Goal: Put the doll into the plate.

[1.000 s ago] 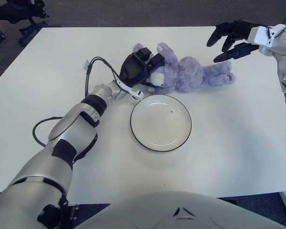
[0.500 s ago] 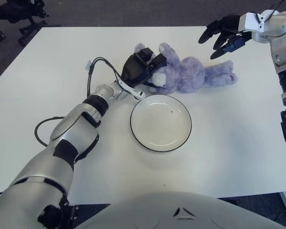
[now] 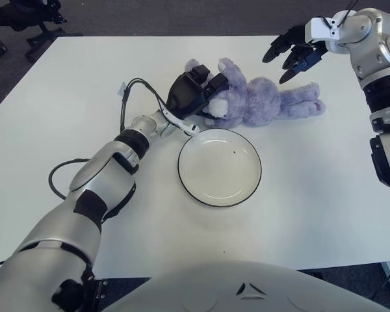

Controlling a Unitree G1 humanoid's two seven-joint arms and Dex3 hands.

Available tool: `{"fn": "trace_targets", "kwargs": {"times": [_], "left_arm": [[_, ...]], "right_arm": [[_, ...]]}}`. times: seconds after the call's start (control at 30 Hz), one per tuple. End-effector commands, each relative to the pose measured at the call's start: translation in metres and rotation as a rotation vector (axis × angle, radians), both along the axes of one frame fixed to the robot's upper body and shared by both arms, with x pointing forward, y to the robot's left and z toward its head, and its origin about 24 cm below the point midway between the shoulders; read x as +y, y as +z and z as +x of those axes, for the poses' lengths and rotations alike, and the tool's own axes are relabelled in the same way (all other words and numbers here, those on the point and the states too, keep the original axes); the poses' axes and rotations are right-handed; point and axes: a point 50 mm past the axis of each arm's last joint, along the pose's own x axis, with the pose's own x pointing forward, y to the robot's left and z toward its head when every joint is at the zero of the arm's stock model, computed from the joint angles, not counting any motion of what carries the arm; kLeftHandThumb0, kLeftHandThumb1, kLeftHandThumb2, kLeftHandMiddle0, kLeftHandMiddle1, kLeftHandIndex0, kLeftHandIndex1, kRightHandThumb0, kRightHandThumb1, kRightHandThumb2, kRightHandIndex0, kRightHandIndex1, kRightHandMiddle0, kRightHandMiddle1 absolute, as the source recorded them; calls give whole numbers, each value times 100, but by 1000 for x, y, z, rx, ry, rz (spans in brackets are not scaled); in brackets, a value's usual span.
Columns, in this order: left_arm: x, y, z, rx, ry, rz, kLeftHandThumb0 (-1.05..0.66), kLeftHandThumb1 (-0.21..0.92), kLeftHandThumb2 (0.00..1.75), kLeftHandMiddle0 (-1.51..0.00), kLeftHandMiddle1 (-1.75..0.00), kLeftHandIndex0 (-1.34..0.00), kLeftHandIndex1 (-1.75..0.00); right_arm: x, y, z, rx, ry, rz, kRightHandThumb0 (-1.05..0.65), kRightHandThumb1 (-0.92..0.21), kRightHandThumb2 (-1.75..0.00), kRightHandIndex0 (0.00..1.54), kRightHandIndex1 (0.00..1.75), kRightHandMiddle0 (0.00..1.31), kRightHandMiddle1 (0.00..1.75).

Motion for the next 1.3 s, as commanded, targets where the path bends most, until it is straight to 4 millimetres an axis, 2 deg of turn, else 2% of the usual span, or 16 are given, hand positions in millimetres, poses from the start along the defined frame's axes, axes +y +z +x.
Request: {"fn": "trace_targets", "kwargs": {"times": [0.0,0.2,0.4,1.1,1.27], "left_arm": [[-4,8,2,-31,-16,-8,-39,64,62,-95,-175,-65,-138],[-4,9,2,-31,-16,-8,-39,64,62,-95,-175,-65,-138],[-5,12,2,-36,-29,-8,-39,65,60,-96,-175,-66,-136],[-8,17,3,-95,-47,16,-39,69,48,-98,-175,-70,-128],[-10,20,2,-206,-53,48,-39,68,50,-98,-175,-70,-129]], "right_arm": [[7,-3,3,2,-2,-21,-72,-82,0,51,0,33,0],[9,-5,3,5,-5,-25,-72,-82,0,50,0,32,0],[18,-23,8,62,-40,-42,-72,-82,0,49,0,31,0],[27,-37,13,100,-44,-86,-66,-81,0,48,0,29,0],[35,-49,14,213,-81,-139,-58,-82,0,50,1,29,0]]}}
